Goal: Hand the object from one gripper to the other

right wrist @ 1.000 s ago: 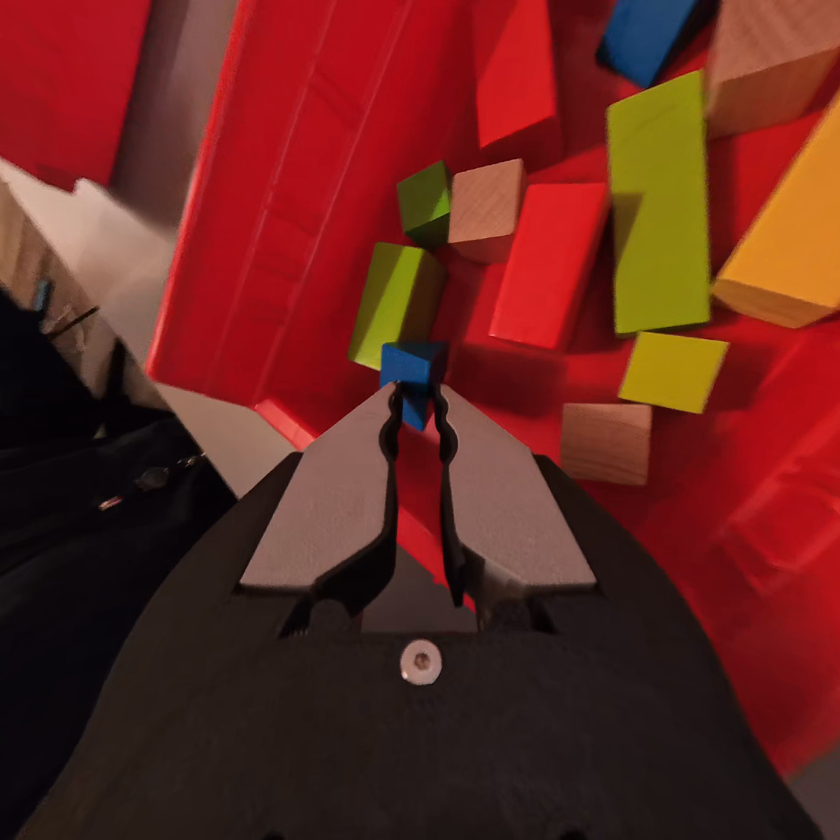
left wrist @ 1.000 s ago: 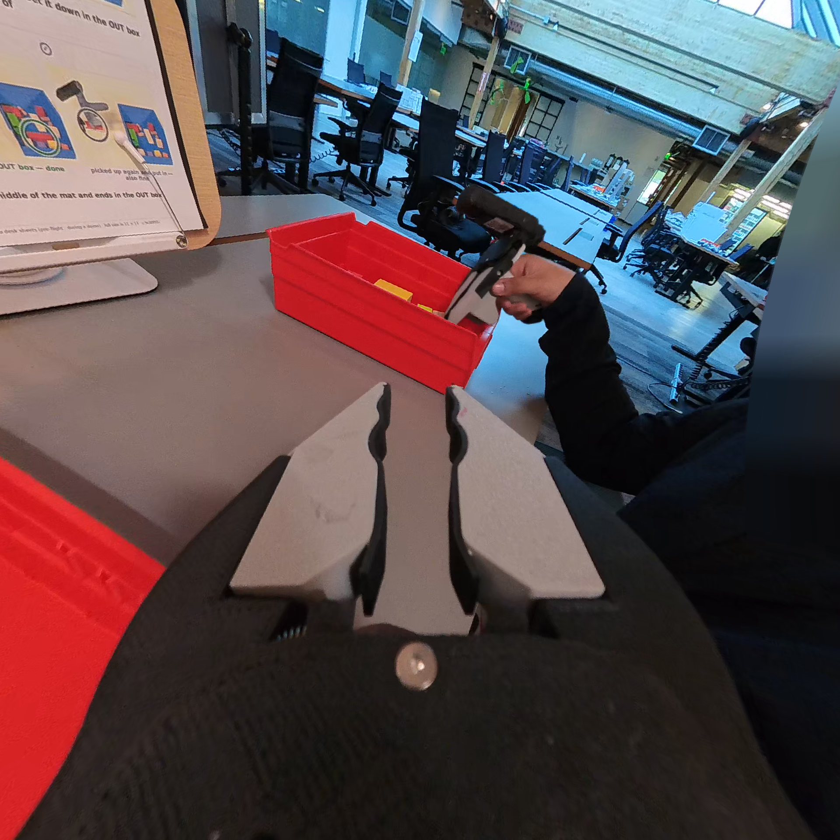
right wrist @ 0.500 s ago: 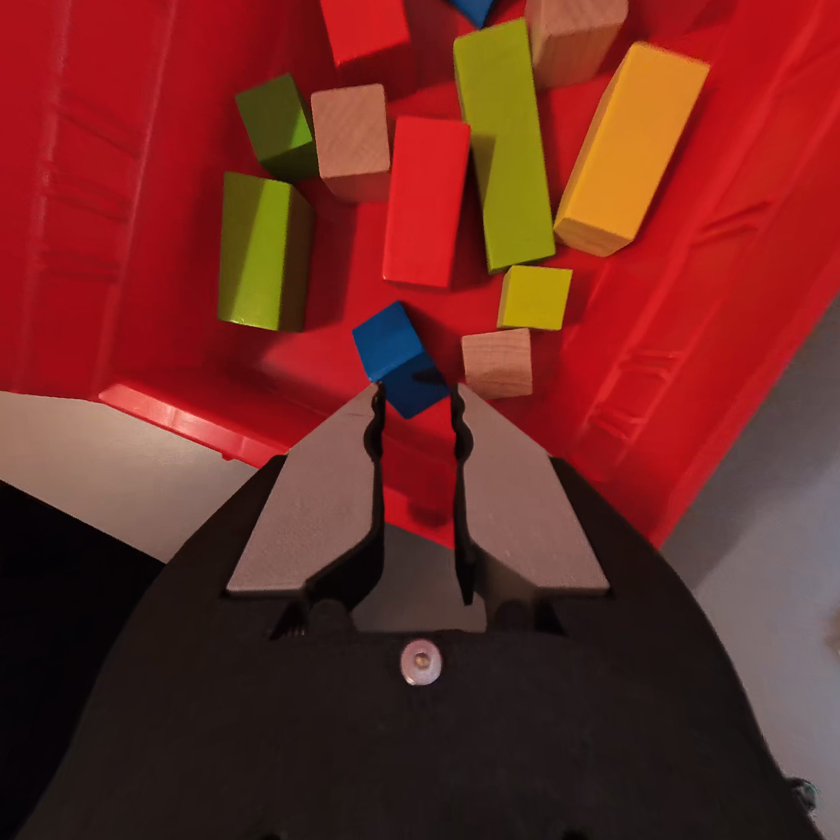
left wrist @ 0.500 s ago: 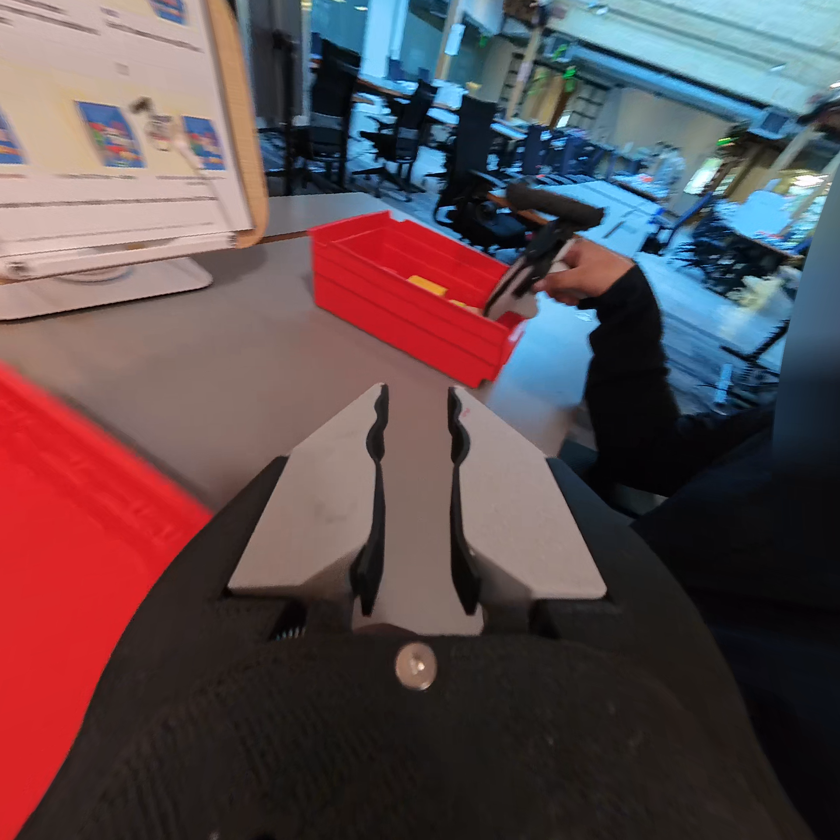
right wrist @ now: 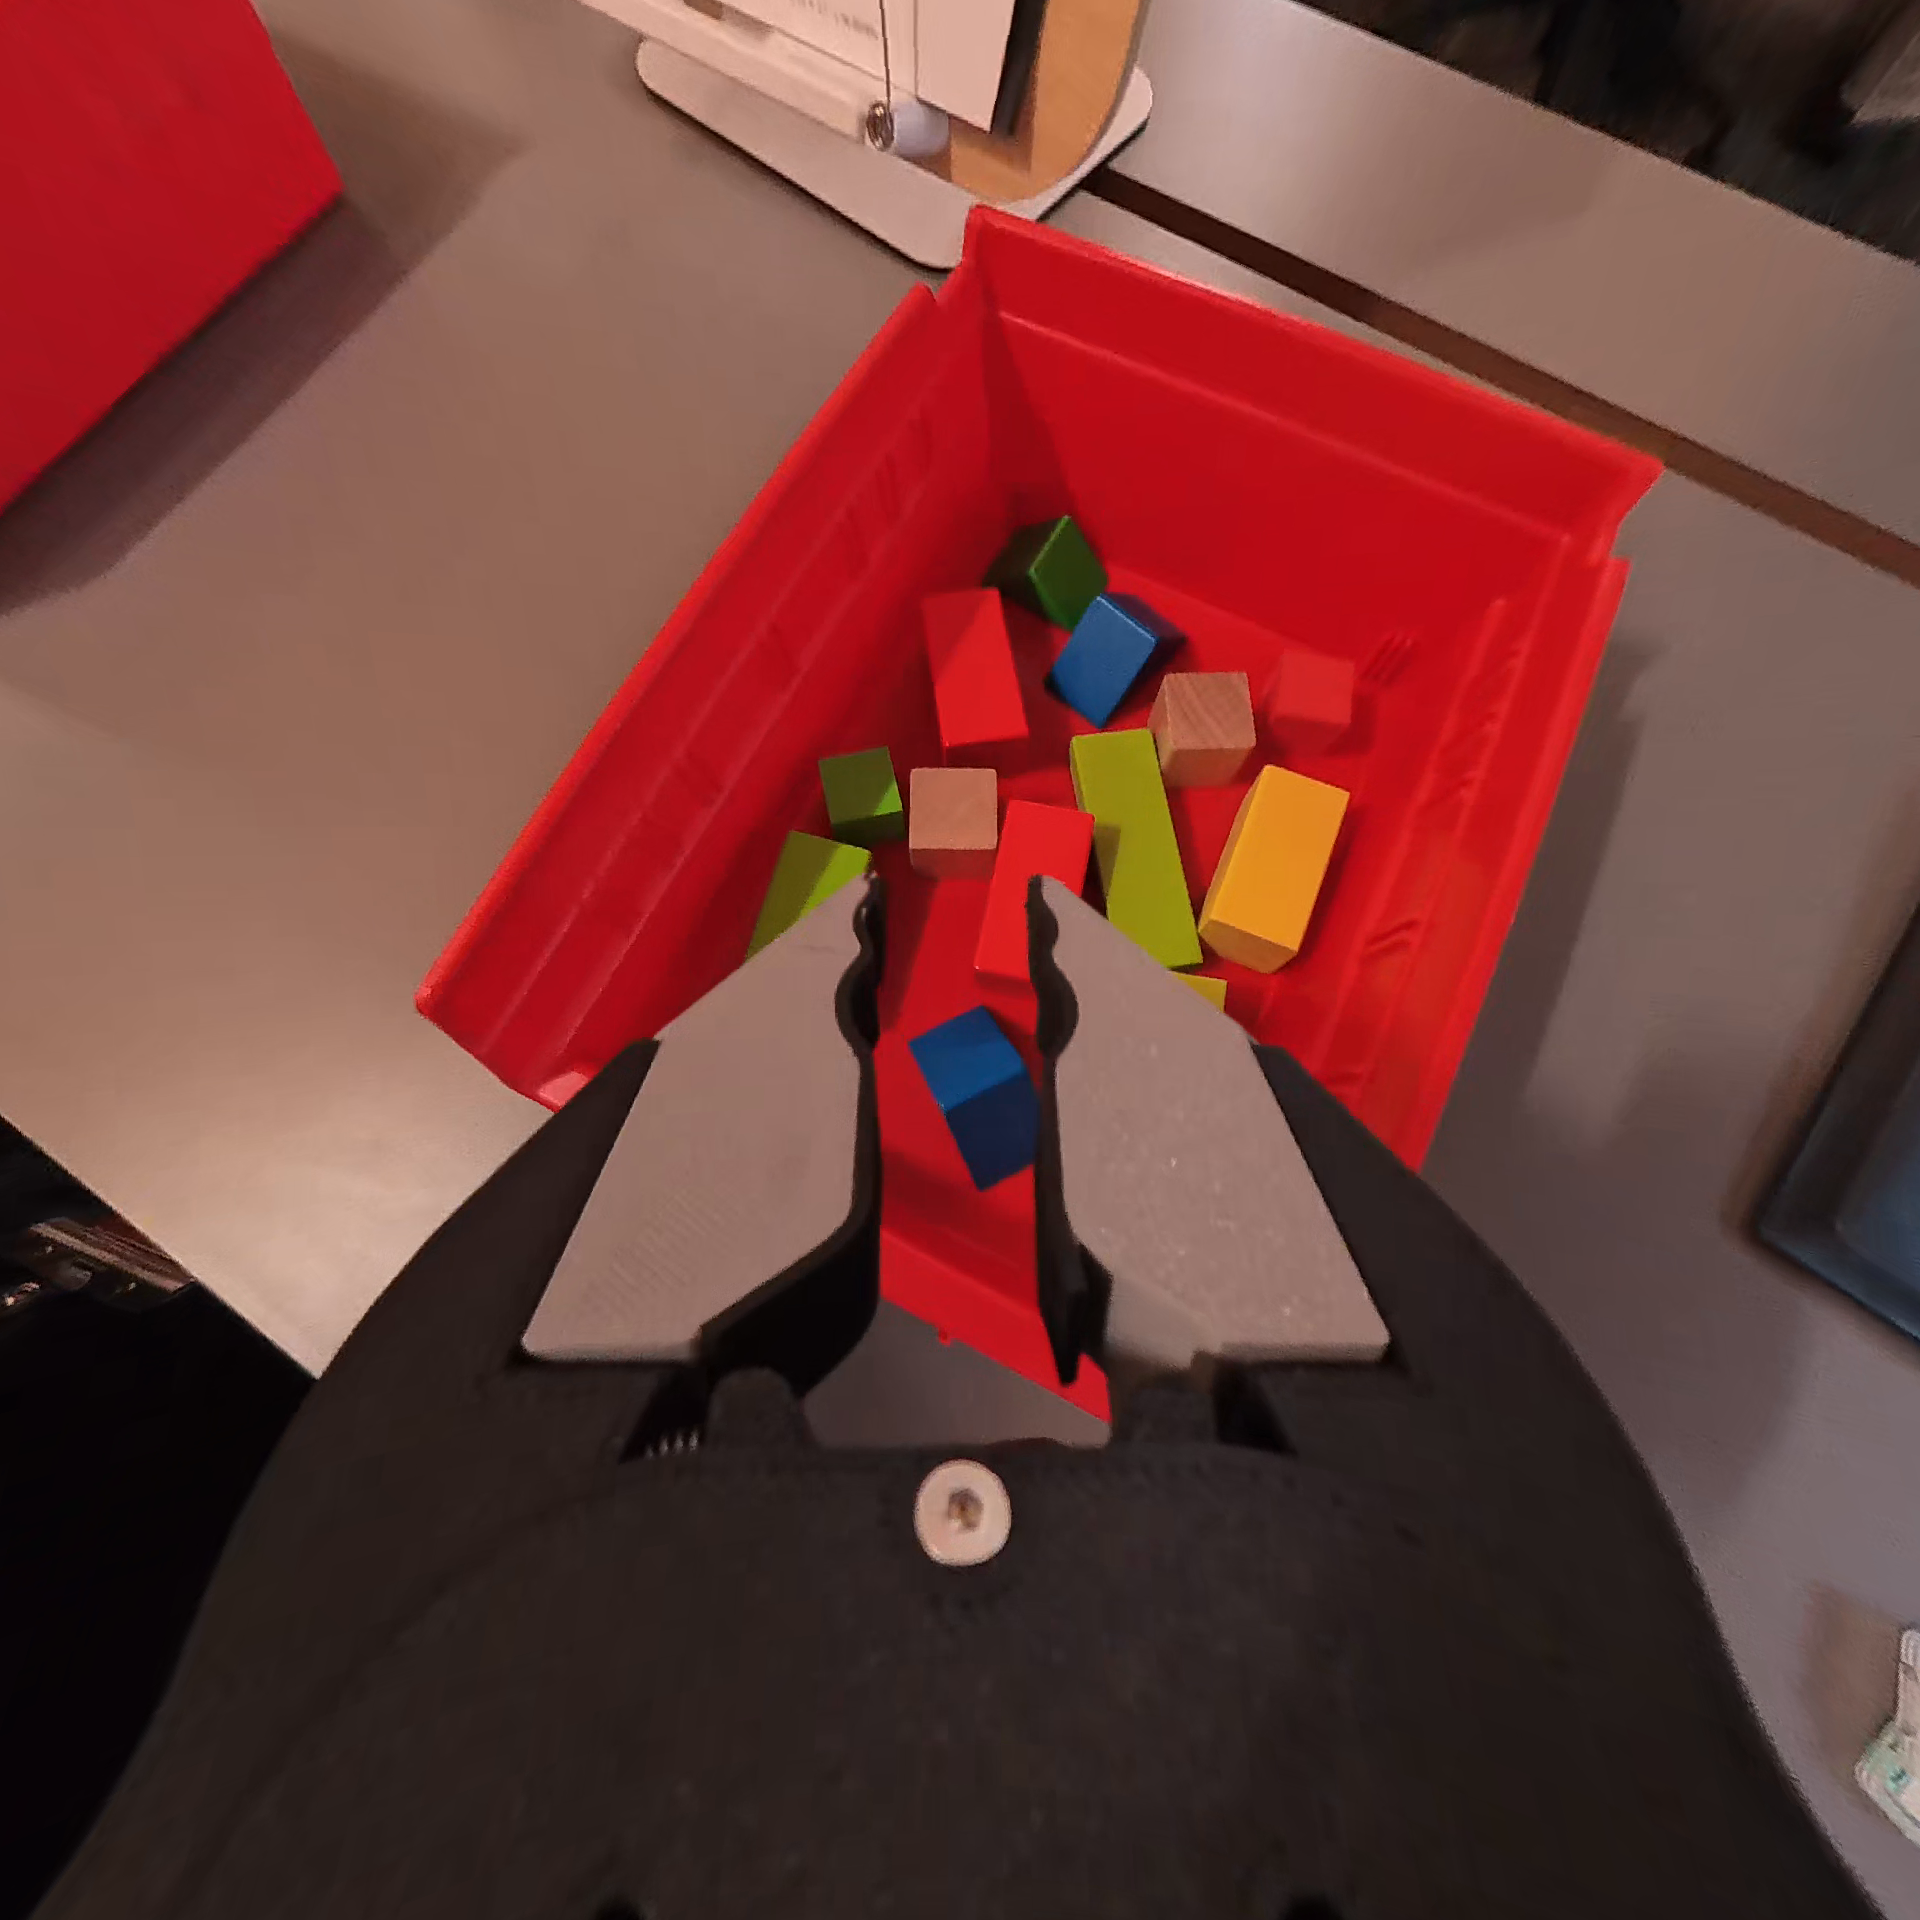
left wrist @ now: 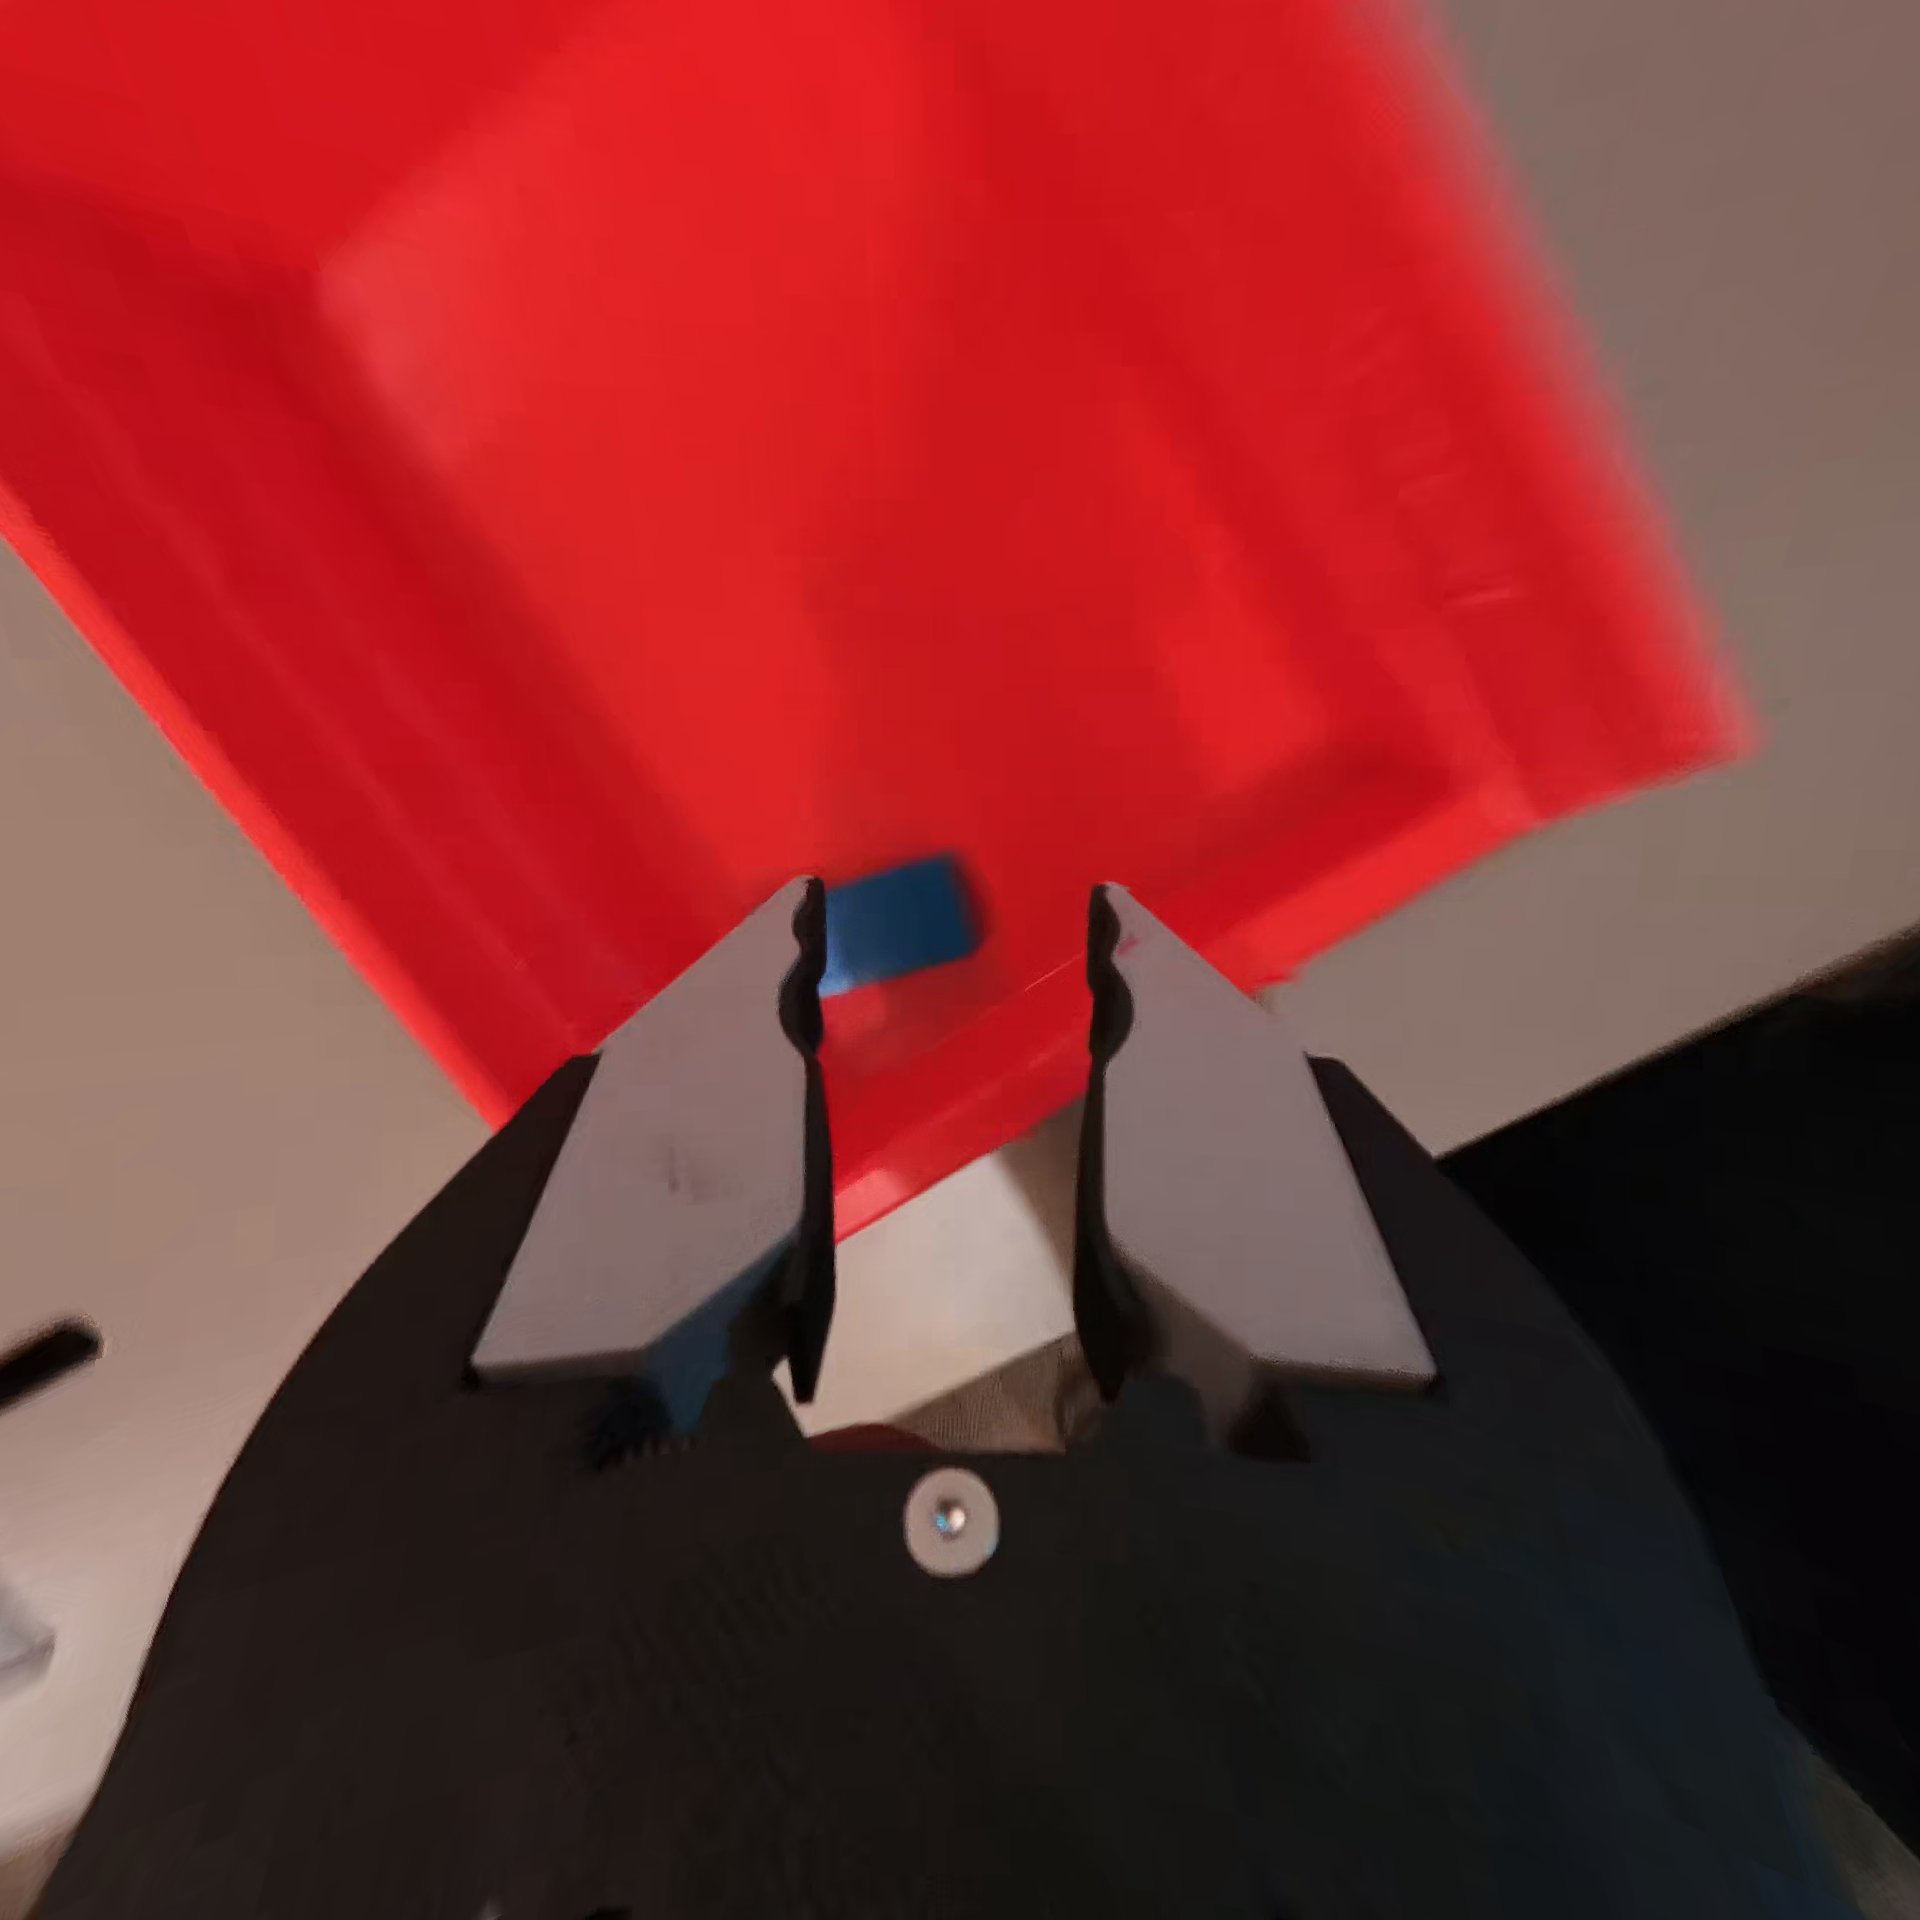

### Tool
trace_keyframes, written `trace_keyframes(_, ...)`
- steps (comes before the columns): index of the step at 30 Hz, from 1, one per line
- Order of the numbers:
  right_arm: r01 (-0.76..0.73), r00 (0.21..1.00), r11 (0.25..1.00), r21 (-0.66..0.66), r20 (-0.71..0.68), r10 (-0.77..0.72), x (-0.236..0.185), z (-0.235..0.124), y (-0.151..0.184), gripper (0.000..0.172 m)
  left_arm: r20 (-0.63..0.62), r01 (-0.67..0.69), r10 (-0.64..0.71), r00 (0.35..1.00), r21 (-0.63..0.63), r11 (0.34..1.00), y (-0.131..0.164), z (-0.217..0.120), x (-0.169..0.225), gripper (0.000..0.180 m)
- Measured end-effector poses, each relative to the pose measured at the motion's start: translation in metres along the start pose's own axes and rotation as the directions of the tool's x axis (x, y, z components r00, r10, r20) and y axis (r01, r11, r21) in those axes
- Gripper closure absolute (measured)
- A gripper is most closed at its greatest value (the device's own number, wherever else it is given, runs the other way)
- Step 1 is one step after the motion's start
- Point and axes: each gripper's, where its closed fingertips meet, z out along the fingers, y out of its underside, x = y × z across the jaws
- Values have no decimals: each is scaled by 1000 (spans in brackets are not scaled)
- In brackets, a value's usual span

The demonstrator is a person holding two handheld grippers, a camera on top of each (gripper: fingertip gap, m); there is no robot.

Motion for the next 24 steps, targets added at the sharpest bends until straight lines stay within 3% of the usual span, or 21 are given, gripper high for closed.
trace_keyframes(4, 26, 1000, 1000, 16, 2, -26, -5, -5, -2, 148, -37, 109, -116, 993, -166, 980, 21, 33, -11, 133)
trace_keyframes(7, 24, 1000, 999, 26, -4, -24, -1, -8, -2, 148, 20, 162, -162, 987, -227, 960, 33, 45, -23, 121)
trace_keyframes(17, 29, 1000, 999, 44, -11, -28, 0, -14, -4, 147, 28, 196, -198, 980, -330, 923, 51, 69, -26, 118)
trace_keyframes(24, 83, 997, 995, 48, 7, -83, -18, -12, -10, 147, 11, 158, -163, 987, -316, 935, 48, 71, -25, 118)
